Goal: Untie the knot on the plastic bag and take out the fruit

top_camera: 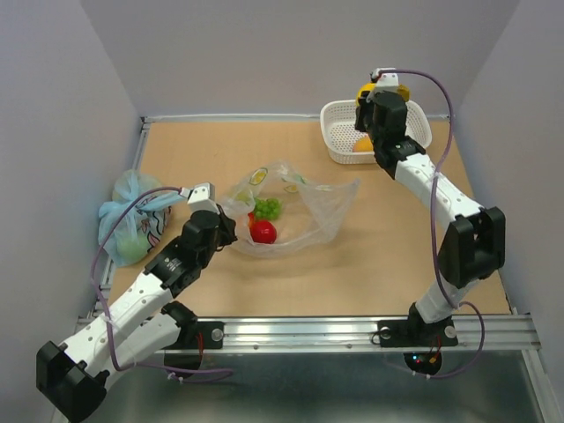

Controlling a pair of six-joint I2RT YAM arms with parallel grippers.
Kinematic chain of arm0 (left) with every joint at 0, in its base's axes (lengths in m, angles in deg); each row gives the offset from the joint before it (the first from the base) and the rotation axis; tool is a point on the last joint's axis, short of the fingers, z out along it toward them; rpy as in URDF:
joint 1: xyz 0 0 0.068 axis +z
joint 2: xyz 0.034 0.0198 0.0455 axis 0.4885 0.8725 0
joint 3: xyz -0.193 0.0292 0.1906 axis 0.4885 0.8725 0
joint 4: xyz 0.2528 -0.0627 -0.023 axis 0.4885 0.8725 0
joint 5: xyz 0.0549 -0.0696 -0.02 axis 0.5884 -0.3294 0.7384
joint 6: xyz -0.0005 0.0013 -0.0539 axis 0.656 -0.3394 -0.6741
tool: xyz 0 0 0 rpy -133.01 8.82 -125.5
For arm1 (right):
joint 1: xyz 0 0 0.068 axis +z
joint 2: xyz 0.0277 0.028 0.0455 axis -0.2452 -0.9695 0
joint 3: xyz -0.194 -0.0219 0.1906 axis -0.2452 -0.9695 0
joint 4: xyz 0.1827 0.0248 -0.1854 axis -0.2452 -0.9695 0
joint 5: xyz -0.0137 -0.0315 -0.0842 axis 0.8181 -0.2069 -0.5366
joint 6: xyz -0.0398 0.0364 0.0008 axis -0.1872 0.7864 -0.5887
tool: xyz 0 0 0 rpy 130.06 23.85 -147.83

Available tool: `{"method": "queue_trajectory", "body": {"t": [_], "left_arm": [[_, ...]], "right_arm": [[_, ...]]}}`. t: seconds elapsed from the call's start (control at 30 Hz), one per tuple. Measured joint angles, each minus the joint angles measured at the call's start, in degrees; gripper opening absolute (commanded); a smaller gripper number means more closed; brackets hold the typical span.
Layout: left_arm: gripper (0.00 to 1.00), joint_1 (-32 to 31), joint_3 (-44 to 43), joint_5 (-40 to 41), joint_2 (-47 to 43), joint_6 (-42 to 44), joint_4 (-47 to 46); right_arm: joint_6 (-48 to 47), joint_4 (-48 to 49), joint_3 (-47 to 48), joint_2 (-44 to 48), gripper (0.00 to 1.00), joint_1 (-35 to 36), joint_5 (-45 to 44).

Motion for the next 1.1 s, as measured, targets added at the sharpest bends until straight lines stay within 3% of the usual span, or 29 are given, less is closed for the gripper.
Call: {"method": "queue_trajectory", "body": {"t": [0.17,0.5,0.6,0.63,0.7,0.83,1.1], "left_arm": [[0.0,0.0,0.0,-1.44,0.46,0.79,0.07],[0.0,0.0,0.0,-3.45,1.51,1.6,0.09],[0.0,-0.02,0.0,-3.61,1.49,1.6,0.07],[0.0,0.0,0.0,-3.63,1.49,1.6,0.09],[0.0,-0.02,0.0,-3.69,1.49,1.6,0.09],[0.0,-0.04,0.0,-3.8,1.33,1.6,0.13],[0.0,-0.22,0.0,-3.76,0.0,1.51,0.2]], "right_arm": [[4.96,4.9,3.98,-12.17,0.0,-6.01,0.46],[12.46,15.98,6.38,-26.16,0.03,-7.17,10.8],[14.03,17.68,9.29,-28.94,0.36,-7.21,14.91],[14.19,18.21,10.05,-29.55,0.58,-7.21,15.76],[14.86,19.26,10.84,-30.27,0.82,-7.21,16.83],[14.67,20.35,10.84,-30.29,0.97,-7.21,17.2],[8.59,14.03,8.83,-21.68,0.98,-7.19,19.04]]}}
